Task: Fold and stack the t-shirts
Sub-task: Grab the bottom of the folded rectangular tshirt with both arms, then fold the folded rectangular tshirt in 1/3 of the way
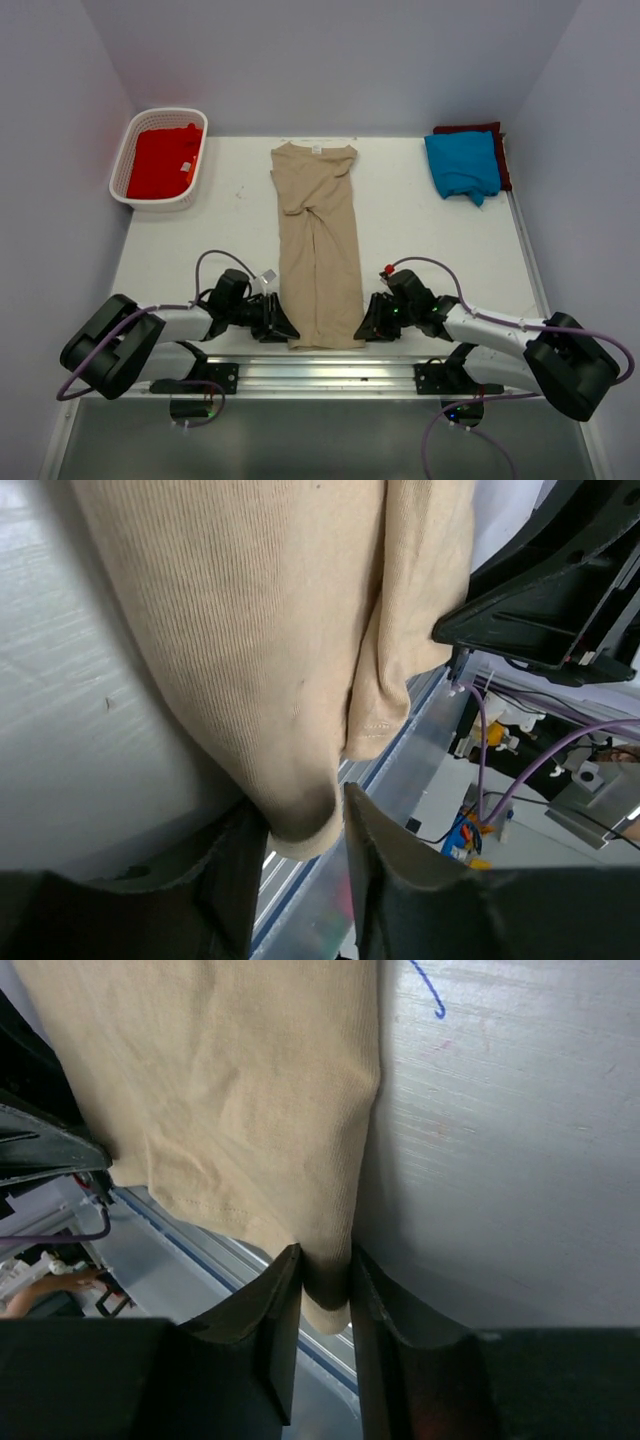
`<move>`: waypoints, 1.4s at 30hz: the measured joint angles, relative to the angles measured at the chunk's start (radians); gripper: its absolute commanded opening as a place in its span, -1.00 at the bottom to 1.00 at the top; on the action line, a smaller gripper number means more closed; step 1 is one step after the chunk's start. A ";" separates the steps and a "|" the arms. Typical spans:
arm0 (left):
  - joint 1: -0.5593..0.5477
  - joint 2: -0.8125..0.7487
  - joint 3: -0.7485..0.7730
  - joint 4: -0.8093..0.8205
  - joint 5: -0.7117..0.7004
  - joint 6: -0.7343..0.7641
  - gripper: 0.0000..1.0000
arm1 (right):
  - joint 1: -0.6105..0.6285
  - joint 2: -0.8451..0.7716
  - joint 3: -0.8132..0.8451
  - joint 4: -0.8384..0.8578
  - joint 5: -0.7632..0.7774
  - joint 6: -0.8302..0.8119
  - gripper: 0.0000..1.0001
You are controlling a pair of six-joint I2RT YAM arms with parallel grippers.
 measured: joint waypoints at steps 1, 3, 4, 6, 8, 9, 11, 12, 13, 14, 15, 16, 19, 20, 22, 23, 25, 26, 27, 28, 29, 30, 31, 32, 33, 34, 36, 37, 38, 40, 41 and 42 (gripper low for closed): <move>-0.007 0.017 0.000 0.019 -0.001 -0.005 -0.33 | 0.000 0.000 -0.002 0.000 0.001 0.000 -0.53; -0.020 0.030 0.000 0.034 -0.015 -0.009 -0.52 | 0.000 0.000 -0.007 0.001 0.005 0.001 -0.80; -0.024 0.029 -0.002 0.032 -0.024 -0.008 -0.76 | 0.000 0.000 -0.010 0.001 0.008 0.002 -0.90; -0.030 0.016 -0.009 0.021 -0.050 -0.005 -1.00 | 0.000 -0.003 -0.014 -0.001 0.012 0.001 -1.00; -0.031 -0.023 -0.015 0.001 -0.069 -0.004 -1.00 | 0.000 -0.017 -0.015 -0.005 0.015 0.000 -1.00; -0.032 -0.048 -0.019 -0.013 -0.083 -0.003 -1.00 | 0.000 -0.029 -0.015 -0.005 0.016 -0.002 -1.00; -0.035 -0.094 -0.027 -0.036 -0.105 -0.002 -1.00 | 0.000 -0.052 -0.015 -0.007 0.018 -0.006 -1.00; -0.035 -0.119 -0.030 -0.048 -0.118 0.000 -1.00 | 0.000 -0.064 -0.014 -0.007 0.018 -0.009 -1.00; -0.035 -0.143 -0.033 -0.061 -0.134 0.001 -1.00 | 0.000 -0.075 -0.013 -0.009 0.018 -0.013 -1.00; -0.035 -0.164 -0.033 -0.073 -0.150 0.004 -1.00 | 0.000 -0.082 -0.009 -0.011 0.019 -0.018 -1.00; -0.035 -0.185 -0.033 -0.080 -0.163 0.008 -1.00 | 0.001 -0.085 -0.004 -0.012 0.019 -0.023 -1.00; -0.035 -0.207 -0.031 -0.092 -0.180 0.015 -1.00 | 0.001 -0.086 0.006 -0.016 0.020 -0.031 -1.00; -0.035 -0.252 -0.007 -0.116 -0.223 0.039 -1.00 | 0.001 -0.084 0.046 -0.028 0.027 -0.053 -1.00; -0.035 -0.254 0.011 -0.126 -0.238 0.051 -1.00 | 0.001 -0.080 0.063 -0.033 0.034 -0.063 -1.00; -0.035 -0.238 0.063 -0.135 -0.266 0.076 -1.00 | 0.001 -0.060 0.106 -0.035 0.049 -0.082 -1.00; -0.035 -0.226 0.086 -0.135 -0.276 0.084 -1.00 | 0.001 -0.045 0.129 -0.037 0.058 -0.092 -1.00; -0.035 -0.187 0.145 -0.132 -0.294 0.107 -1.00 | 0.001 -0.016 0.175 -0.040 0.080 -0.115 -1.00; -0.035 -0.167 0.173 -0.132 -0.302 0.122 -1.00 | 0.001 0.001 0.201 -0.045 0.094 -0.127 -1.00; -0.035 -0.145 0.201 -0.132 -0.310 0.134 -1.00 | 0.000 0.015 0.222 -0.048 0.103 -0.138 -1.00; -0.034 -0.126 0.225 -0.134 -0.316 0.148 -1.00 | -0.001 0.034 0.249 -0.053 0.114 -0.152 -1.00; -0.030 -0.109 0.251 -0.143 -0.323 0.162 -1.00 | -0.001 0.051 0.277 -0.056 0.126 -0.163 -1.00; -0.026 -0.096 0.272 -0.149 -0.330 0.175 -1.00 | -0.004 0.068 0.303 -0.058 0.136 -0.178 -1.00; -0.018 -0.087 0.292 -0.159 -0.334 0.190 -1.00 | -0.010 0.082 0.325 -0.058 0.148 -0.192 -1.00; -0.006 -0.081 0.309 -0.168 -0.340 0.205 -1.00 | -0.021 0.097 0.347 -0.060 0.154 -0.204 -1.00; 0.005 -0.077 0.321 -0.176 -0.344 0.214 -1.00 | -0.037 0.113 0.367 -0.060 0.158 -0.217 -1.00; 0.024 -0.072 0.335 -0.185 -0.348 0.231 -1.00 | -0.055 0.129 0.385 -0.060 0.158 -0.230 -1.00; 0.071 -0.061 0.351 -0.190 -0.352 0.256 -1.00 | -0.093 0.161 0.412 -0.059 0.161 -0.253 -1.00; 0.093 -0.054 0.356 -0.190 -0.353 0.264 -1.00 | -0.111 0.178 0.423 -0.059 0.161 -0.264 -1.00; 0.121 -0.043 0.360 -0.191 -0.352 0.276 -1.00 | -0.129 0.195 0.433 -0.059 0.161 -0.273 -1.00; 0.169 -0.009 0.373 -0.192 -0.351 0.291 -1.00 | -0.161 0.233 0.457 -0.058 0.160 -0.293 -1.00; 0.184 0.014 0.381 -0.192 -0.349 0.298 -1.00 | -0.173 0.251 0.468 -0.058 0.158 -0.301 -1.00; 0.191 0.041 0.396 -0.190 -0.344 0.304 -1.00 | -0.186 0.271 0.483 -0.057 0.156 -0.309 -1.00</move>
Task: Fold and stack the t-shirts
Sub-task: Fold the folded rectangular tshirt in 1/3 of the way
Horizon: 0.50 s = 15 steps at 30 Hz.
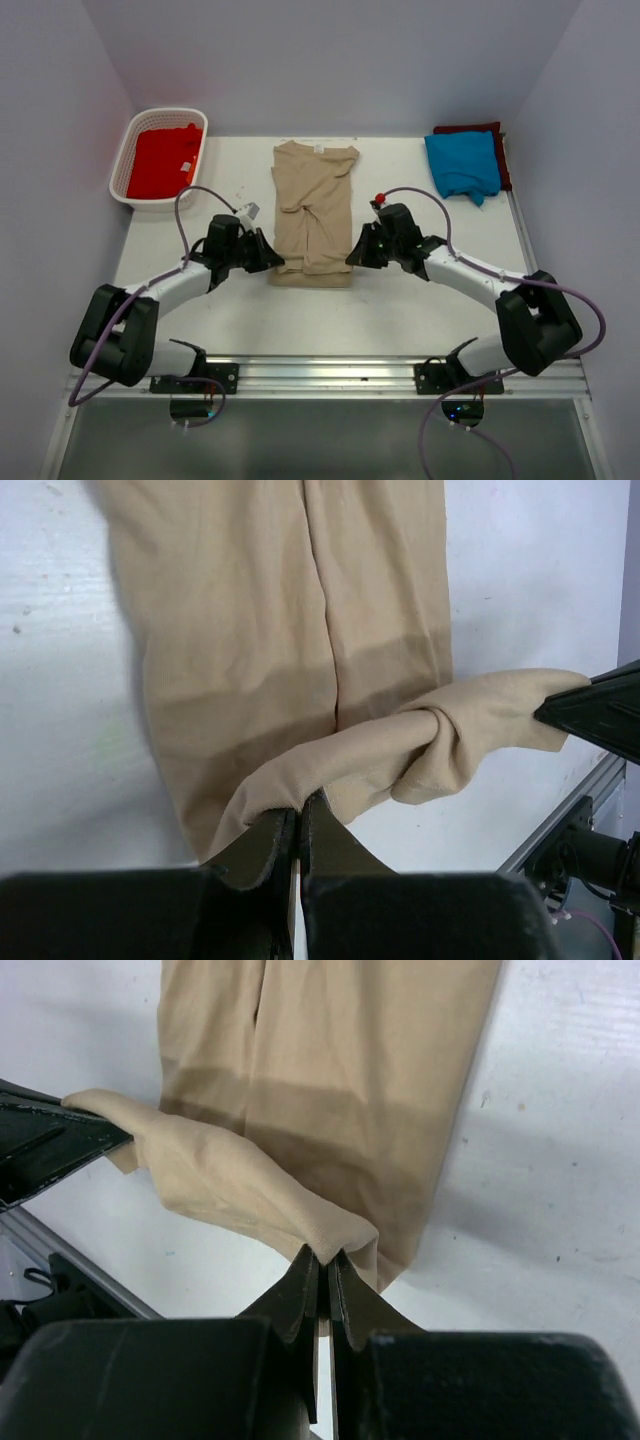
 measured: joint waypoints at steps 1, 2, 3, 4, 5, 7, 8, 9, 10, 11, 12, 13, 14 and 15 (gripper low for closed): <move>0.004 0.031 0.017 0.003 0.006 0.005 -1.00 | -0.008 0.021 0.016 0.002 -0.001 -0.009 -1.00; 0.004 0.064 0.035 0.011 0.014 0.009 -1.00 | -0.014 0.045 0.034 0.003 -0.003 -0.017 -1.00; 0.004 0.100 0.055 0.020 0.022 0.012 -1.00 | -0.021 0.071 0.053 0.005 -0.003 -0.025 -1.00; 0.006 0.135 0.076 0.028 0.030 0.014 -1.00 | -0.027 0.098 0.072 0.010 -0.006 -0.032 -1.00; 0.008 0.167 0.092 0.039 0.037 0.017 -1.00 | -0.034 0.126 0.089 0.016 -0.008 -0.037 -1.00; 0.015 0.217 0.120 0.055 0.048 0.019 -1.00 | -0.046 0.182 0.118 0.032 -0.015 -0.043 -1.00; 0.019 0.241 0.134 0.063 0.054 0.019 -1.00 | -0.051 0.203 0.127 0.039 -0.017 -0.045 -1.00; 0.024 0.264 0.149 0.069 0.061 0.019 -1.00 | -0.055 0.229 0.137 0.047 -0.020 -0.047 -1.00; 0.030 0.286 0.164 0.073 0.068 0.019 -1.00 | -0.059 0.247 0.142 0.055 -0.024 -0.047 -1.00; 0.036 0.303 0.177 0.079 0.075 0.019 -1.00 | -0.063 0.261 0.145 0.057 -0.028 -0.048 -1.00; 0.043 0.316 0.187 0.082 0.082 0.019 -1.00 | -0.065 0.270 0.148 0.058 -0.031 -0.048 -1.00; 0.050 0.323 0.195 0.083 0.090 0.019 -1.00 | -0.068 0.282 0.153 0.061 -0.034 -0.047 -1.00; 0.058 0.328 0.202 0.083 0.095 0.019 -1.00 | -0.071 0.293 0.159 0.066 -0.034 -0.047 -1.00; 0.065 0.331 0.210 0.084 0.100 0.019 -1.00 | -0.074 0.302 0.166 0.070 -0.037 -0.047 -1.00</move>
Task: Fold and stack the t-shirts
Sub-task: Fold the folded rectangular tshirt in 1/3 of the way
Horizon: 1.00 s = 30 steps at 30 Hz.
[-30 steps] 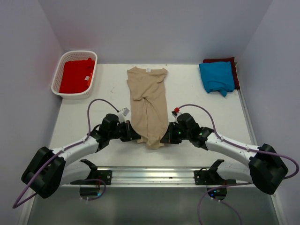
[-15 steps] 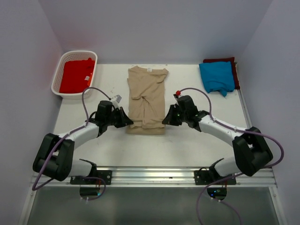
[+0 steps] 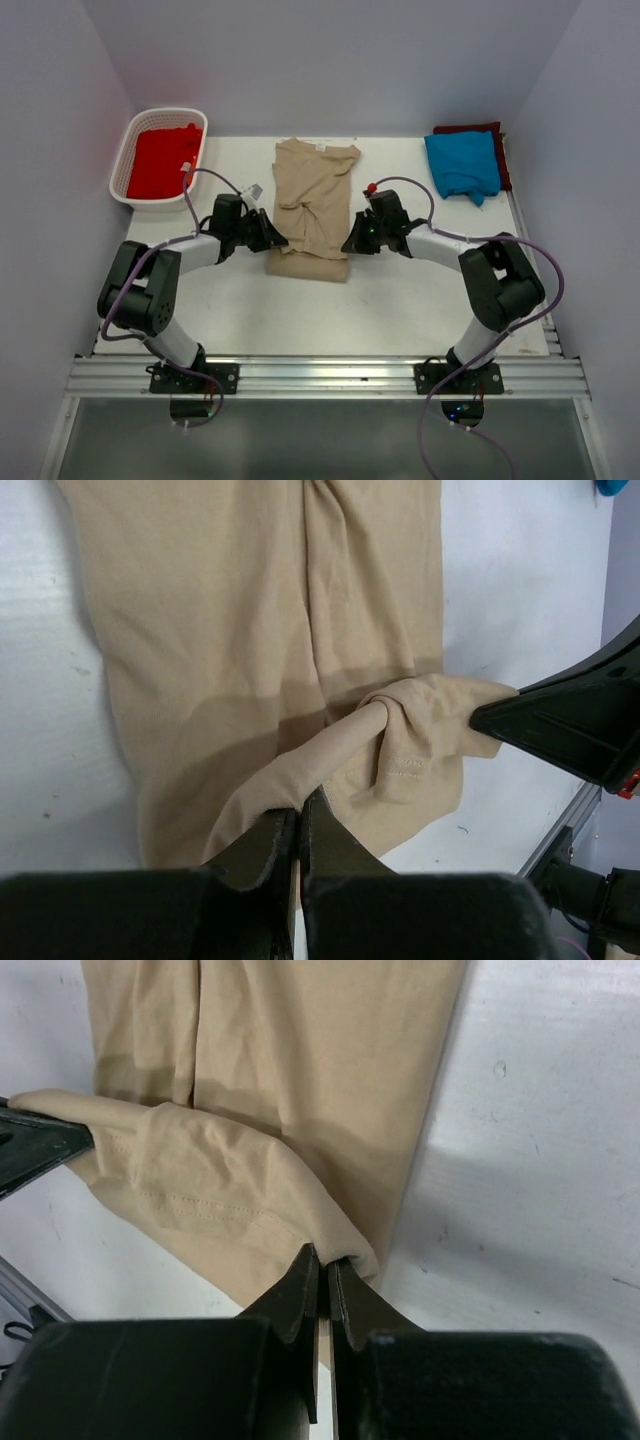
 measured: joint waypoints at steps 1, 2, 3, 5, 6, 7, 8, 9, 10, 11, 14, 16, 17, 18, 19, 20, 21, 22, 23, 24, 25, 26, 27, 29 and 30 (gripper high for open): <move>0.008 0.001 0.011 0.001 0.006 0.000 -1.00 | -0.002 0.010 0.010 0.002 -0.003 0.000 -1.00; 0.012 0.002 0.019 0.003 0.009 0.000 -1.00 | -0.005 0.018 0.020 0.005 -0.006 0.000 -1.00; 0.016 0.002 0.031 0.004 0.014 0.000 -1.00 | -0.009 0.025 0.032 0.007 -0.009 0.000 -1.00; 0.021 0.011 0.056 0.010 0.023 0.000 -1.00 | -0.018 0.039 0.058 0.010 -0.019 0.000 -1.00; 0.024 0.022 0.074 0.012 0.032 -0.002 -1.00 | -0.024 0.047 0.075 0.011 -0.023 0.000 -1.00; 0.027 0.041 0.096 0.013 0.042 -0.002 -1.00 | -0.031 0.060 0.095 0.012 -0.024 0.002 -1.00; 0.031 0.064 0.119 0.017 0.051 -0.004 -1.00 | -0.038 0.075 0.119 0.013 -0.026 0.005 -1.00; 0.039 0.092 0.148 0.014 0.070 -0.007 -1.00 | -0.046 0.092 0.146 0.014 -0.030 0.011 -1.00; 0.046 0.126 0.185 0.014 0.085 -0.012 -1.00 | -0.056 0.115 0.177 0.014 -0.035 0.020 -0.84; 0.055 0.158 0.220 0.012 0.100 -0.014 -0.82 | -0.067 0.139 0.211 0.019 -0.047 0.038 -0.49; 0.092 0.308 0.402 0.005 0.157 -0.043 0.01 | -0.108 0.219 0.297 0.088 -0.084 0.128 0.40; 0.124 0.391 0.513 0.025 0.194 -0.092 0.59 | -0.142 0.261 0.320 0.181 -0.098 0.202 0.62; 0.142 0.407 0.533 0.058 0.212 -0.123 1.00 | -0.155 0.269 0.322 0.208 -0.098 0.228 0.67; 0.156 0.409 0.536 0.084 0.220 -0.142 1.00 | -0.169 0.272 0.322 0.225 -0.097 0.248 0.69; 0.172 0.403 0.536 0.109 0.235 -0.169 1.00 | -0.177 0.272 0.322 0.234 -0.098 0.259 0.70; 0.188 0.394 0.536 0.131 0.242 -0.187 1.00 | -0.186 0.272 0.322 0.248 -0.098 0.270 0.70; 0.201 0.380 0.535 0.146 0.246 -0.195 1.00 | -0.190 0.270 0.323 0.263 -0.097 0.274 0.70; 0.209 0.359 0.528 0.159 0.249 -0.199 1.00 | -0.190 0.267 0.321 0.276 -0.098 0.276 0.70; 0.215 0.333 0.517 0.173 0.253 -0.203 1.00 | -0.188 0.261 0.315 0.286 -0.098 0.276 0.70; 0.217 0.306 0.502 0.185 0.256 -0.205 1.00 | -0.185 0.251 0.303 0.297 -0.100 0.275 0.70; 0.217 0.277 0.482 0.200 0.261 -0.205 1.00 | -0.183 0.236 0.284 0.308 -0.103 0.273 0.68; 0.215 0.248 0.457 0.211 0.267 -0.204 1.00 | -0.180 0.219 0.262 0.314 -0.106 0.270 0.67; 0.212 0.223 0.428 0.226 0.267 -0.203 1.00 | -0.179 0.199 0.238 0.321 -0.110 0.267 0.65; 0.209 0.189 0.370 0.229 0.272 -0.196 1.00 | -0.175 0.159 0.190 0.327 -0.126 0.254 0.59; 0.206 0.182 0.343 0.225 0.270 -0.185 1.00 | -0.174 0.136 0.163 0.324 -0.129 0.244 0.59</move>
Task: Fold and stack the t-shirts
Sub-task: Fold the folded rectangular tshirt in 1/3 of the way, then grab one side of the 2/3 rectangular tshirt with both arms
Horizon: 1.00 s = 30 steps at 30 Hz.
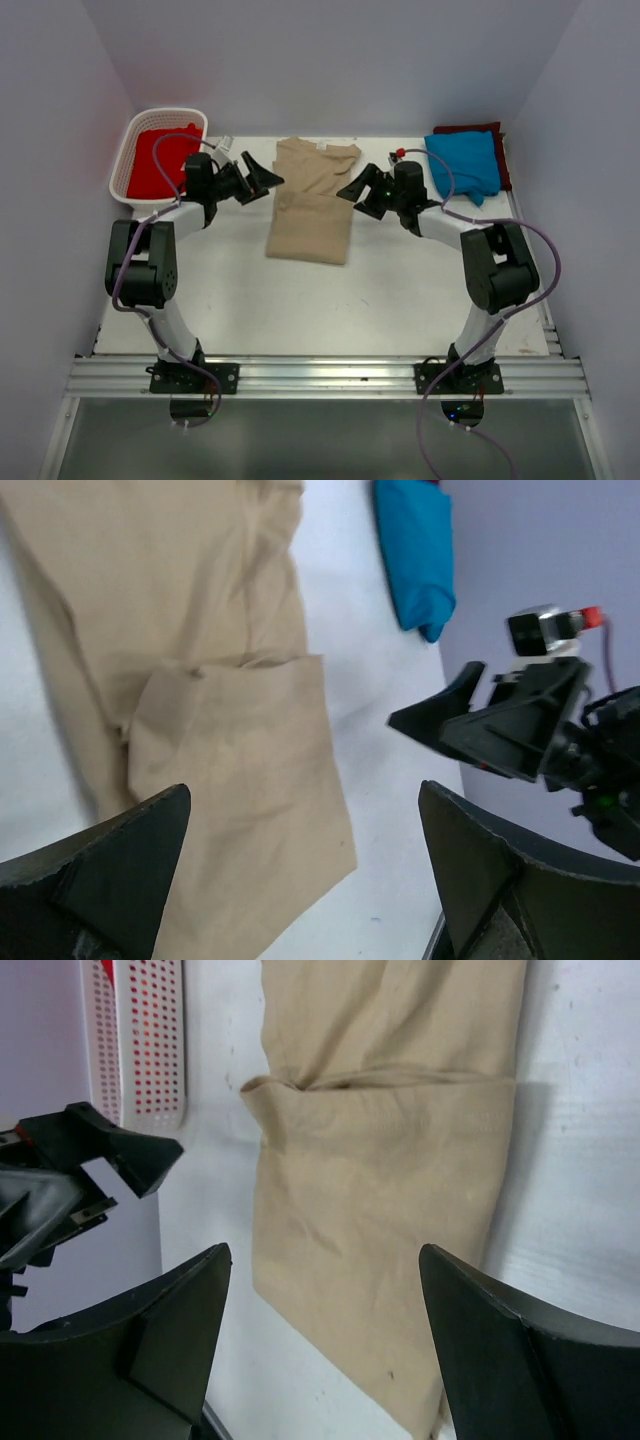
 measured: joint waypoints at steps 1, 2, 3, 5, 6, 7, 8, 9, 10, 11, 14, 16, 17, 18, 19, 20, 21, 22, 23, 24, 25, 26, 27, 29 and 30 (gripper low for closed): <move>-0.001 -0.002 -0.023 -0.021 -0.002 0.016 1.00 | 0.002 -0.019 -0.019 -0.006 -0.001 -0.010 0.59; -0.001 -0.002 -0.041 -0.050 -0.007 0.032 1.00 | 0.004 -0.046 -0.043 -0.019 0.002 -0.026 0.59; -0.002 -0.002 -0.064 -0.087 -0.021 0.055 1.00 | 0.008 -0.074 -0.066 -0.036 0.004 -0.042 0.59; -0.005 -0.006 -0.105 -0.181 -0.061 0.103 1.00 | 0.016 -0.134 -0.108 -0.080 0.015 -0.073 0.59; -0.007 -0.011 -0.123 -0.230 -0.088 0.127 1.00 | 0.023 -0.163 -0.127 -0.096 0.025 -0.087 0.58; -0.009 -0.019 -0.141 -0.278 -0.112 0.148 1.00 | 0.029 -0.188 -0.146 -0.107 0.031 -0.099 0.57; -0.013 -0.029 -0.158 -0.318 -0.137 0.168 1.00 | 0.034 -0.207 -0.165 -0.112 0.036 -0.109 0.54; -0.015 -0.042 -0.175 -0.351 -0.160 0.184 1.00 | 0.039 -0.219 -0.183 -0.117 0.037 -0.117 0.51; -0.016 -0.055 -0.193 -0.373 -0.170 0.198 1.00 | 0.043 -0.223 -0.198 -0.121 0.038 -0.121 0.44; -0.018 -0.062 -0.197 -0.378 -0.171 0.202 1.00 | 0.045 -0.220 -0.212 -0.124 0.038 -0.123 0.41; -0.021 -0.071 -0.208 -0.375 -0.175 0.219 1.00 | 0.053 -0.194 -0.256 -0.124 0.039 -0.123 0.33; -0.023 -0.069 -0.211 -0.362 -0.170 0.220 1.00 | 0.059 -0.156 -0.274 -0.120 0.038 -0.116 0.29; -0.026 -0.066 -0.212 -0.353 -0.164 0.221 1.00 | 0.063 -0.132 -0.278 -0.116 0.037 -0.112 0.29; -0.029 -0.062 -0.213 -0.344 -0.158 0.221 1.00 | 0.068 -0.110 -0.285 -0.108 0.037 -0.105 0.23; -0.035 -0.056 -0.213 -0.334 -0.150 0.221 1.00 | 0.071 -0.092 -0.293 -0.085 0.023 -0.089 0.22; -0.041 -0.049 -0.213 -0.319 -0.139 0.221 1.00 | 0.074 -0.084 -0.292 -0.062 0.020 -0.079 0.22; -0.047 -0.041 -0.213 -0.303 -0.127 0.220 0.99 | 0.076 -0.073 -0.293 -0.039 0.018 -0.070 0.18; -0.052 -0.035 -0.213 -0.290 -0.117 0.220 0.97 | 0.078 -0.060 -0.293 -0.014 0.008 -0.058 0.17; -0.059 -0.026 -0.213 -0.275 -0.102 0.218 0.94 | 0.079 -0.048 -0.293 0.009 0.000 -0.046 0.15; -0.066 -0.019 -0.213 -0.264 -0.088 0.217 0.92 | 0.079 -0.037 -0.293 0.032 -0.008 -0.034 0.14; -0.073 -0.013 -0.213 -0.254 -0.076 0.217 0.89 | 0.082 -0.029 -0.293 0.048 -0.011 -0.024 0.13; -0.080 -0.009 -0.213 -0.249 -0.068 0.217 0.87 | 0.083 -0.025 -0.293 0.058 -0.014 -0.017 0.12; -0.087 -0.007 -0.213 -0.248 -0.063 0.218 0.85 | 0.085 -0.022 -0.293 0.065 -0.016 -0.011 0.09; -0.098 -0.006 -0.218 -0.248 -0.055 0.218 0.76 | 0.091 -0.022 -0.296 0.068 -0.015 -0.003 0.01; -0.102 -0.006 -0.222 -0.249 -0.051 0.219 0.69 | 0.095 -0.022 -0.301 0.070 -0.015 0.003 -0.02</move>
